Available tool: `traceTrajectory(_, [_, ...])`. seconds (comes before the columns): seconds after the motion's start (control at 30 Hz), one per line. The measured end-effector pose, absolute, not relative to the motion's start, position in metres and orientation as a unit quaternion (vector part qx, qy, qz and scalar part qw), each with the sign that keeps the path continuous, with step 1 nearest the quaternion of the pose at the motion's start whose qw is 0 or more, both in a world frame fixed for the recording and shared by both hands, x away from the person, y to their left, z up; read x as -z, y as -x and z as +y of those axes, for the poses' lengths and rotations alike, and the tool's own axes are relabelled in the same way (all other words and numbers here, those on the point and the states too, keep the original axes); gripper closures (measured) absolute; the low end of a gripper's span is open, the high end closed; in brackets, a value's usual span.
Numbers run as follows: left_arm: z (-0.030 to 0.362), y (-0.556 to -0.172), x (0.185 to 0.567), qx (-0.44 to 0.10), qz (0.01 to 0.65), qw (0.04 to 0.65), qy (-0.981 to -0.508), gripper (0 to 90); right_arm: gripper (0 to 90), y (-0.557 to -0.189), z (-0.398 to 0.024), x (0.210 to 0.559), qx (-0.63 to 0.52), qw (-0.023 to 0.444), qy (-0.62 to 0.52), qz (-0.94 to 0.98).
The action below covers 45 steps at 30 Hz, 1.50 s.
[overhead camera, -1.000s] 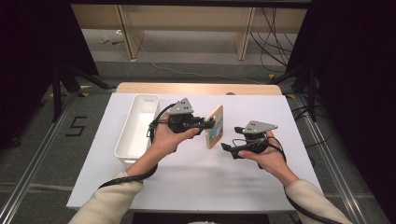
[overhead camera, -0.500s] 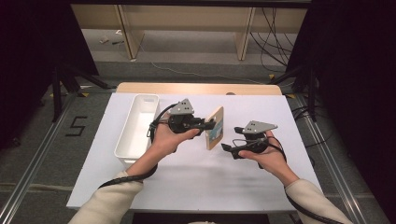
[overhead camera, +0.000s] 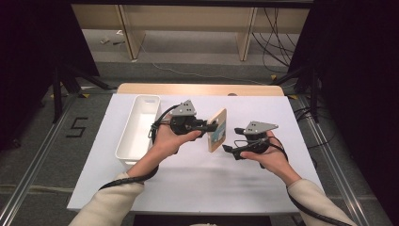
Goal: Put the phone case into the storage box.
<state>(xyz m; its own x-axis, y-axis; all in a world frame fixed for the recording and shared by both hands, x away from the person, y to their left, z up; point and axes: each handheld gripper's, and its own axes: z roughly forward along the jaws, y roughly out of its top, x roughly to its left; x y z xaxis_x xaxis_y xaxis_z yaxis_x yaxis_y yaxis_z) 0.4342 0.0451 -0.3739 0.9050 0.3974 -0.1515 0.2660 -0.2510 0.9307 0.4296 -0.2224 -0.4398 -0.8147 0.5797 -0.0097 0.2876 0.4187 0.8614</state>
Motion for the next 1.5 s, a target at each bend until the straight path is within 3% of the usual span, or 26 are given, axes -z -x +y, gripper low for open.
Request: traceTrajectory(1.5, [0.028,-0.435,0.373,-0.046,0.168,0.583,-0.794,79.7,17.6,-0.44,-0.216,0.449,-0.466,0.114,-0.225,0.848])
